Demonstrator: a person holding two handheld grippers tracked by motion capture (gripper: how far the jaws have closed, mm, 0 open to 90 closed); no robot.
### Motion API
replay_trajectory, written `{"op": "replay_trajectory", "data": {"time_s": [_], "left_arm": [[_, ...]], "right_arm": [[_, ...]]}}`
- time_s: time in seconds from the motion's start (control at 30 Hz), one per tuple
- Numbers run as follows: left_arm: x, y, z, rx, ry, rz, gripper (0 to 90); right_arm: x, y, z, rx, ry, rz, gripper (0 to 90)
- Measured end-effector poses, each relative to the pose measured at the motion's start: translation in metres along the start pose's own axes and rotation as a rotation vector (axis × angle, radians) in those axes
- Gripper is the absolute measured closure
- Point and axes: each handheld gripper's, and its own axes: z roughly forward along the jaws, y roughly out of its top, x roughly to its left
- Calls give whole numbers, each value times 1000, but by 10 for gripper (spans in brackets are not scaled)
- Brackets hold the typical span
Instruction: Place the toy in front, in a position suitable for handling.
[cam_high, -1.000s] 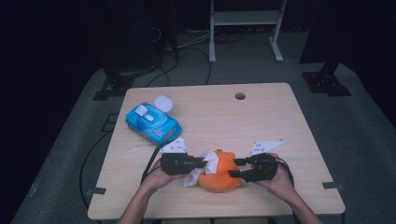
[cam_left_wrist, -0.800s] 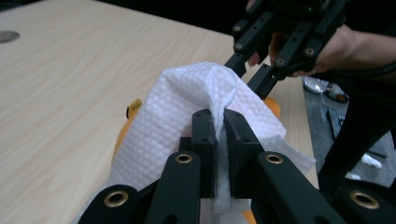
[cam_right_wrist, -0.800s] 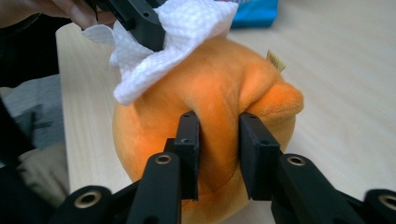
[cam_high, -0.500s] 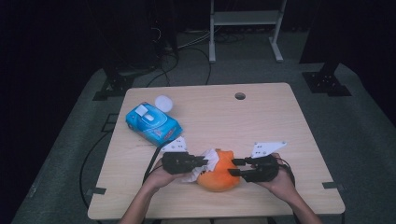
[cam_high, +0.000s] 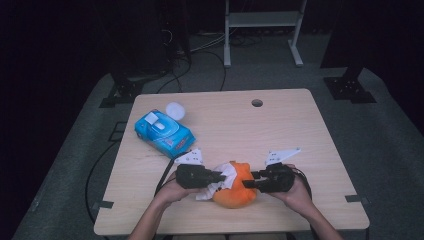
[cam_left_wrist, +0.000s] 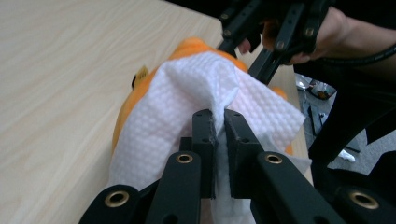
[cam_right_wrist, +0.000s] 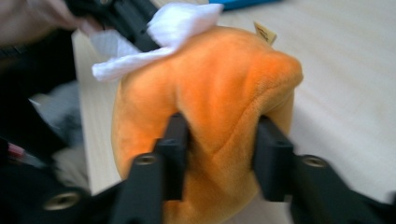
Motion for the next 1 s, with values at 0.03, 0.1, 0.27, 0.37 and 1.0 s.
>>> {"op": "replay_trajectory", "data": {"time_s": [0.03, 0.1, 0.27, 0.37, 1.0], "left_arm": [[-2, 4, -1, -21, -1, 7, 838], [-8, 12, -3, -76, -11, 16, 839], [-14, 18, 4, -65, 3, 53, 837], [-5, 2, 11, -19, 8, 19, 838], [-3, 4, 7, -36, 14, 4, 834]], "right_arm": [[4, 1, -1, -6, -16, -23, 679], [11, 4, -6, -32, -32, -72, 697], [18, 3, -14, -38, -61, -160, 695], [13, -1, -20, -26, -83, -159, 696], [19, -1, -22, -46, -60, -207, 569]]}}
